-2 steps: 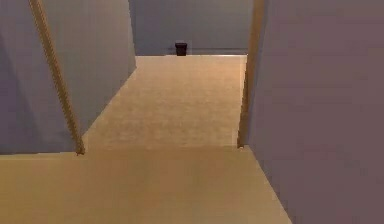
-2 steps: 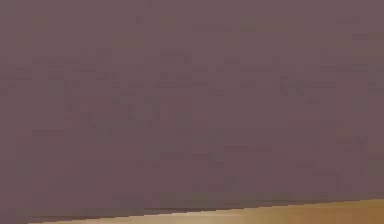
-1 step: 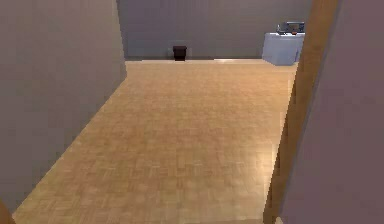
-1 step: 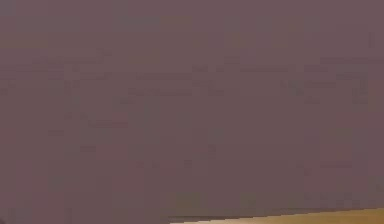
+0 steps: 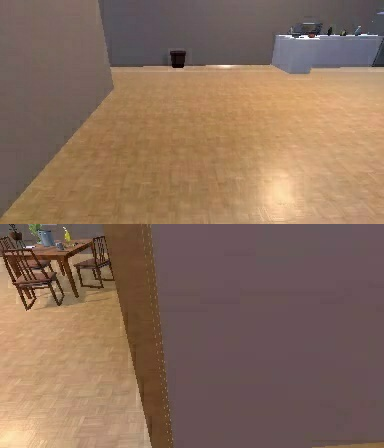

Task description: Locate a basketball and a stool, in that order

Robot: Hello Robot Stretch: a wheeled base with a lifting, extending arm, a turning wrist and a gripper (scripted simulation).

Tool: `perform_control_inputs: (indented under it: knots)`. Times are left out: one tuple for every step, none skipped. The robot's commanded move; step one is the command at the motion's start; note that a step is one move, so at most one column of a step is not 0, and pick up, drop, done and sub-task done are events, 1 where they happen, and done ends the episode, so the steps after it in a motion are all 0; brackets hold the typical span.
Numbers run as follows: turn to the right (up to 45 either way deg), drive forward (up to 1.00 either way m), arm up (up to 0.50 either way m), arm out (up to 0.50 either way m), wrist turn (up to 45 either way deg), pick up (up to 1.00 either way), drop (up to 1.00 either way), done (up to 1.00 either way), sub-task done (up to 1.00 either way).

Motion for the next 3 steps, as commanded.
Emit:
perform_control_inputs:
  knots:
    - [3.0, 0.00, 0.00, 0.00, 0.0, 0.00, 0.00, 0.00, 0.00]
    - [0.0, 0.40, 0.00, 0.00, 0.0, 0.00, 0.00, 0.00, 0.00]
    - [36.0, 0.00, 0.00, 0.00, 0.0, 0.00, 0.00, 0.00, 0.00]
